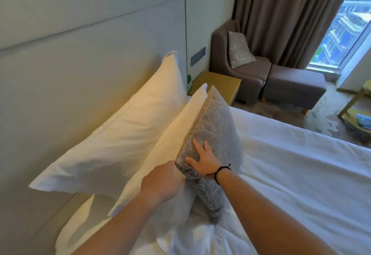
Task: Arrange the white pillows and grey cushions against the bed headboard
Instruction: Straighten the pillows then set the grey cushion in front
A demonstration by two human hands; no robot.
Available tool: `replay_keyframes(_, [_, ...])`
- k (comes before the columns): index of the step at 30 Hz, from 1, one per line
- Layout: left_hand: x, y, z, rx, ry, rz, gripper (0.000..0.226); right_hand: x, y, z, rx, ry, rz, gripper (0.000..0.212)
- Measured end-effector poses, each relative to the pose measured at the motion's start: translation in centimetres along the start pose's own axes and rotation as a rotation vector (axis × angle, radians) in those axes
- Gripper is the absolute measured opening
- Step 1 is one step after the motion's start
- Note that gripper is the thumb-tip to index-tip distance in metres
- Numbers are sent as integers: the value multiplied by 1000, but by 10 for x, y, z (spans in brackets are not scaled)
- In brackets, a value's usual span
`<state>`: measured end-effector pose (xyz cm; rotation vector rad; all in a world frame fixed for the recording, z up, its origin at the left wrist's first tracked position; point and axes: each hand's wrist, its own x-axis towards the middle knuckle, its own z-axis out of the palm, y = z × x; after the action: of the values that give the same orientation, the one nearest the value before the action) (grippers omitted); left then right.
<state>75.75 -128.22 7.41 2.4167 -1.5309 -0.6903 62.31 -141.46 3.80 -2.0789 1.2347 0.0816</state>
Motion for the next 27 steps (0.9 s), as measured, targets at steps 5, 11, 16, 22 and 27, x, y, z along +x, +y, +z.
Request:
replay_keyframes(5, [-8, -62, 19, 29, 1, -114, 63, 3, -4, 26, 163, 33, 26, 83])
replay_keyframes(11, [-19, -99, 18, -32, 21, -178, 58, -3, -2, 8, 294, 55, 11, 78])
replay_keyframes(16, [-26, -119, 1, -56, 68, -182, 52, -15, -21, 17, 83, 399, -120, 63])
replay_keyframes(22, [-21, -161, -43, -152, 268, -162, 49, -20, -66, 29, -132, 515, -354, 45])
replay_keyframes(27, [0, -207, -83, -25, 533, -131, 40, -6, -103, 43, -178, 336, -316, 41])
